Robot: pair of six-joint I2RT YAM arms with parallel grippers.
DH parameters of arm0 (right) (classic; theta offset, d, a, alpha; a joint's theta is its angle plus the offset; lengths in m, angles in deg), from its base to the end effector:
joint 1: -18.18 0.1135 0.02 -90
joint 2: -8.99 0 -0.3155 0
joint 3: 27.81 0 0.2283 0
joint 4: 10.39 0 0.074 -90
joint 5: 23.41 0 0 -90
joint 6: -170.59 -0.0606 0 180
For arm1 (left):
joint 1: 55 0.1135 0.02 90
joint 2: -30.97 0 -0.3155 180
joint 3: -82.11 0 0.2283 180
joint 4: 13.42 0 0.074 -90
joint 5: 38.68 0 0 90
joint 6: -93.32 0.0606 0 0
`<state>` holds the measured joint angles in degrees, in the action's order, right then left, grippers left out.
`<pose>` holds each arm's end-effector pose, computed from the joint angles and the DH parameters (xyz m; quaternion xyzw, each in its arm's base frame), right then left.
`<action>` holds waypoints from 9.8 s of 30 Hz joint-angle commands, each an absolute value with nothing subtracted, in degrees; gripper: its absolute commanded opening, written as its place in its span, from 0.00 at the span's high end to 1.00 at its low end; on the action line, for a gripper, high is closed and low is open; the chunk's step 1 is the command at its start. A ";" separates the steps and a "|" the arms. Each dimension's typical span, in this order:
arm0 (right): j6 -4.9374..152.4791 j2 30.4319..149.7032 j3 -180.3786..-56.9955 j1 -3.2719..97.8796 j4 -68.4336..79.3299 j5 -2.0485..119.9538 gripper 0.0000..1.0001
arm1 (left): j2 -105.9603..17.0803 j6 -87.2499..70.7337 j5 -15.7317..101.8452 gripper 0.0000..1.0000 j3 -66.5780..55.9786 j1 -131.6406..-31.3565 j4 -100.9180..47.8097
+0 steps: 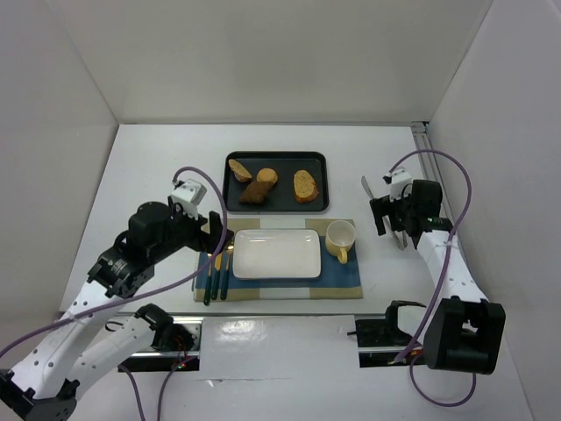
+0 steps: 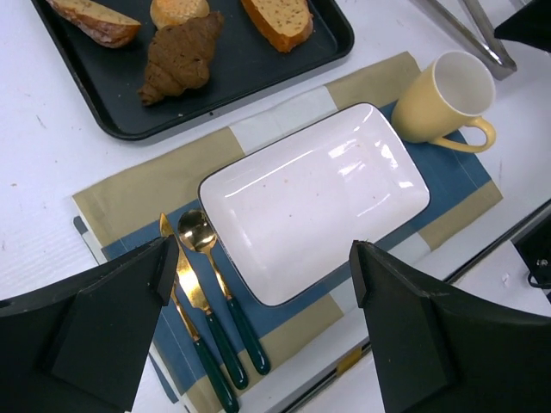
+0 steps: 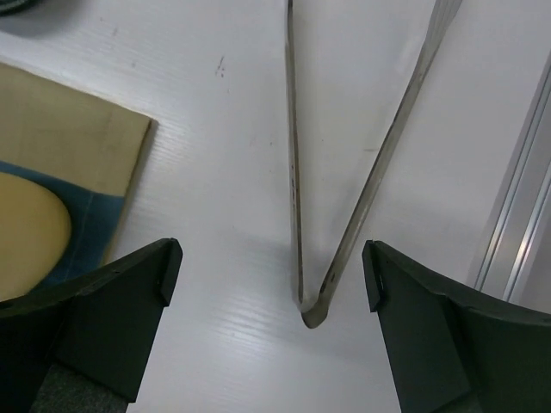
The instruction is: Place the bread
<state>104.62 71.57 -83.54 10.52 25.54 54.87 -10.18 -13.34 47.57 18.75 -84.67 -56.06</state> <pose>0.1991 -0.0144 0.2758 -0.1702 0.8964 -0.0188 0.4088 0.1021 -0.0627 0.3605 0.1115 0.8135 -0.2490 0.5137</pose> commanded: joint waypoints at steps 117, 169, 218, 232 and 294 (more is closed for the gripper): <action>116.97 105.94 -87.00 3.85 23.40 59.12 0.16 | 2.40 -12.94 42.79 0.00 20.99 -84.62 -53.62; 122.42 103.73 -84.89 -2.03 26.91 53.85 0.46 | 2.40 -12.94 42.79 0.00 20.99 -84.62 -53.62; 110.56 78.33 -116.18 18.08 46.17 26.06 0.45 | 0.29 -13.47 44.90 0.00 21.52 -84.62 -53.62; 105.72 88.79 -117.05 36.99 37.20 45.68 0.41 | -0.24 -13.99 45.96 0.00 21.52 -84.62 -53.62; 98.26 108.57 -126.01 21.35 48.70 36.72 0.39 | -0.76 -13.99 46.57 0.00 21.52 -84.62 -54.15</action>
